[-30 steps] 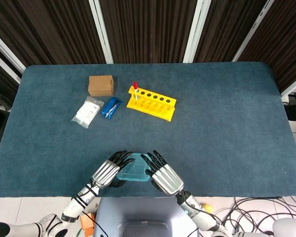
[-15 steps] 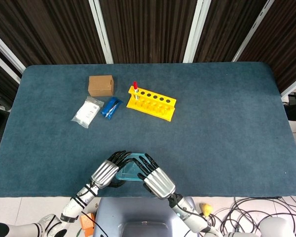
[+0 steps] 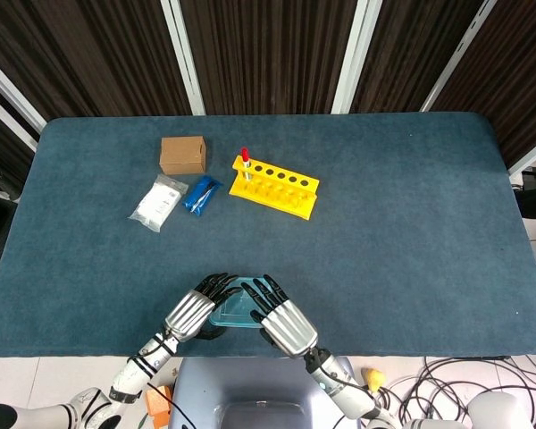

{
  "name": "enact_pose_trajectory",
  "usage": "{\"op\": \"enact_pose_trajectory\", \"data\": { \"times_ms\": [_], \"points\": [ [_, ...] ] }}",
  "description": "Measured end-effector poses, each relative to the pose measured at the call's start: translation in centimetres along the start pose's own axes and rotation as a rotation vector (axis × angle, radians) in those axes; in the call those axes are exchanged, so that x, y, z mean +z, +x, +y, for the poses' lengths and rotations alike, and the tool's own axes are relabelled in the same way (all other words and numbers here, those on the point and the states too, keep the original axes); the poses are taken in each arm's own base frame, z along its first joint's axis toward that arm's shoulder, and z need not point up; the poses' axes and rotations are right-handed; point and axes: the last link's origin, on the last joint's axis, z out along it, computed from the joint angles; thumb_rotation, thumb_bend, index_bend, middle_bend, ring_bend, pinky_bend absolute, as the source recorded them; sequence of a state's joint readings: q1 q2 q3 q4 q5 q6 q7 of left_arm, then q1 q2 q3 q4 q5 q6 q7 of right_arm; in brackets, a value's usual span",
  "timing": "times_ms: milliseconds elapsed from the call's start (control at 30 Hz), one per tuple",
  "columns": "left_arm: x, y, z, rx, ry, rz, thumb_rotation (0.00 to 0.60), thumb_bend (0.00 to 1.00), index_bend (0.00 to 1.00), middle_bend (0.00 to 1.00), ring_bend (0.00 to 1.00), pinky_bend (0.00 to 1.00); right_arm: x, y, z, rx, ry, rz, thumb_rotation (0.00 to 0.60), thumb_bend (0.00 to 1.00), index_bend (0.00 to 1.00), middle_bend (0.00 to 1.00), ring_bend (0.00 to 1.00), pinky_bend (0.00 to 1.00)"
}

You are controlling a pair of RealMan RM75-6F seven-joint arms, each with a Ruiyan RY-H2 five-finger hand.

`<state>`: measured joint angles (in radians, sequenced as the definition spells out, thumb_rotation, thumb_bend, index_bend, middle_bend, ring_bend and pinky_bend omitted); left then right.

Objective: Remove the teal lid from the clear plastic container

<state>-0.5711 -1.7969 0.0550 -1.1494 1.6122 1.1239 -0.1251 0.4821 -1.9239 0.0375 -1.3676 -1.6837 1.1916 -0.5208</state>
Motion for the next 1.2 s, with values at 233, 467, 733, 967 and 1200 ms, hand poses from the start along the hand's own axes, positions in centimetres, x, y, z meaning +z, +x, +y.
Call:
{"op": "enact_pose_trajectory", "data": {
  "times_ms": [233, 467, 733, 967, 1200],
  "points": [
    [-0.1, 0.0, -0.1, 0.005, 0.001, -0.002, 0.600, 0.30, 0.29, 0.30, 0.10, 0.10, 0.3, 0.0, -0.3, 0.001, 0.000, -0.002, 0.600, 0.29, 0.55, 0.04, 0.00, 0.00],
    [-0.1, 0.0, -0.2, 0.009, 0.002, 0.001, 0.600, 0.30, 0.29, 0.30, 0.11, 0.10, 0.4, 0.1, -0.2, 0.001, -0.010, 0.000, 0.600, 0.29, 0.56, 0.04, 0.00, 0.01],
    [-0.1, 0.0, -0.3, 0.012, 0.005, 0.001, 0.600, 0.30, 0.29, 0.30, 0.11, 0.10, 0.4, 0.5, 0.2, 0.009, -0.021, 0.001, 0.600, 0.29, 0.56, 0.04, 0.00, 0.01],
    [-0.1, -0.1, -0.4, 0.015, 0.008, -0.002, 0.600, 0.30, 0.30, 0.31, 0.11, 0.10, 0.4, 0.7, 0.5, 0.007, -0.024, 0.002, 0.600, 0.29, 0.55, 0.04, 0.00, 0.01],
    [-0.1, -0.2, -0.4, 0.018, 0.007, -0.006, 0.600, 0.30, 0.31, 0.32, 0.12, 0.10, 0.4, 0.9, 0.7, 0.015, -0.029, 0.003, 0.600, 0.29, 0.55, 0.04, 0.00, 0.01]
  ]
}}
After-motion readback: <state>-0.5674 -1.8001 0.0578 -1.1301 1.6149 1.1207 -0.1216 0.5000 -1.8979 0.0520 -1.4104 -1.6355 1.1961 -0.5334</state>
